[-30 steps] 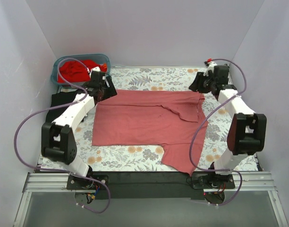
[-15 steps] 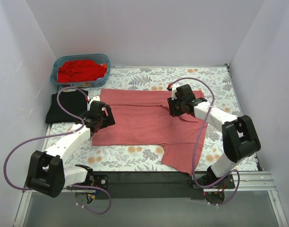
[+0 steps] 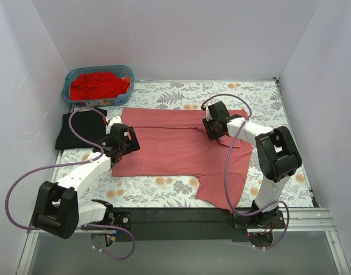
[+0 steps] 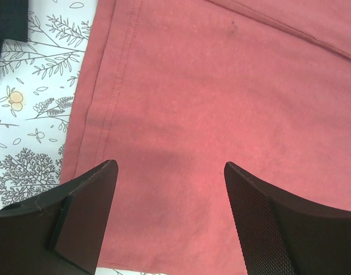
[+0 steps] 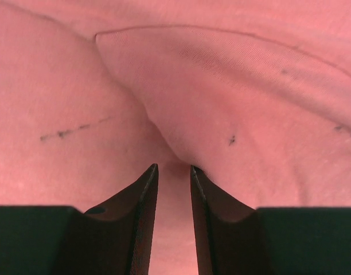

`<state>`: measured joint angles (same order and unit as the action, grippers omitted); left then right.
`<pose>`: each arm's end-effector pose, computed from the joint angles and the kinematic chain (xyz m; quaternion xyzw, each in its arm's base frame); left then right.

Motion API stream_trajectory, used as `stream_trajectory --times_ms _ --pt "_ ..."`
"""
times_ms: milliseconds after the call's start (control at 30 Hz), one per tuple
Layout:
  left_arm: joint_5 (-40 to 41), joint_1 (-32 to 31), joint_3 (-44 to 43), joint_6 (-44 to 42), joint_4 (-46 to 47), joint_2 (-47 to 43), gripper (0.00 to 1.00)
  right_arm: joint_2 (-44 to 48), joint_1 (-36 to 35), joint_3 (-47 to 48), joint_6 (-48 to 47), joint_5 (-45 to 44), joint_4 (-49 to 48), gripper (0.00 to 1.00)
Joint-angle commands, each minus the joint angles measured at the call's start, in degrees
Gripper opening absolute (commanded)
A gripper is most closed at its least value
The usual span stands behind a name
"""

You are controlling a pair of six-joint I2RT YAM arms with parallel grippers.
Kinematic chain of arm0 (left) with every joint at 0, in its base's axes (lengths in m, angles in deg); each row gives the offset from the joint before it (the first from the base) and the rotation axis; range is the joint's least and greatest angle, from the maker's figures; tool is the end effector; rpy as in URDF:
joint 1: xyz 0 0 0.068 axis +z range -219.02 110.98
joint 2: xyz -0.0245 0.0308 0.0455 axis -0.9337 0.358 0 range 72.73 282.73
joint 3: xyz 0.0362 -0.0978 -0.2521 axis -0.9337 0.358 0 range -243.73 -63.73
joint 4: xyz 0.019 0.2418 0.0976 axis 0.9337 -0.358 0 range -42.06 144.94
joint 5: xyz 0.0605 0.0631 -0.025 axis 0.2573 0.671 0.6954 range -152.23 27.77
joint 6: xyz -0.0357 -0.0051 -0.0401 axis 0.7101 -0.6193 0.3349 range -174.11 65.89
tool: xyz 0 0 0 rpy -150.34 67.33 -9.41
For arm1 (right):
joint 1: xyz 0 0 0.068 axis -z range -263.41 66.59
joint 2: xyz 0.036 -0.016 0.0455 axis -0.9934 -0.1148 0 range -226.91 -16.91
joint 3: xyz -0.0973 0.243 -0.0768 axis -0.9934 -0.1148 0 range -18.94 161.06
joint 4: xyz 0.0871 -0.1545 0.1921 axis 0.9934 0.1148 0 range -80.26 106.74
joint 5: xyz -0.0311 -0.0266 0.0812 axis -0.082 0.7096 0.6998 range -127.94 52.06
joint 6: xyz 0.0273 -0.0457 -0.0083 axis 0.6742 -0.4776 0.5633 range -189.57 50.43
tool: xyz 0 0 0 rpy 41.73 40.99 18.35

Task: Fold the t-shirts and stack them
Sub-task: Fold the tshirt

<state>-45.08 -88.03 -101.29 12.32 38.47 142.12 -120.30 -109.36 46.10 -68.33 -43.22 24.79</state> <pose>0.2291 -0.0678 0.2017 -0.4202 0.8247 -0.1364 0.3530 0.3393 0.1615 0.1775 -0.1889 0.9295 0.0312 0.3152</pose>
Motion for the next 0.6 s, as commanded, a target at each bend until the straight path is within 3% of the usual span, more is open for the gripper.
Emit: stream_trajectory --times_ms 0,567 --pt "1.3 -0.3 -0.5 -0.4 1.5 0.3 0.74 -0.7 0.1 3.4 -1.1 -3.7 -0.8 0.36" --pt "1.0 -0.3 -0.5 -1.1 1.7 1.3 0.74 -4.6 2.4 7.8 -6.0 -7.5 -0.4 0.38"
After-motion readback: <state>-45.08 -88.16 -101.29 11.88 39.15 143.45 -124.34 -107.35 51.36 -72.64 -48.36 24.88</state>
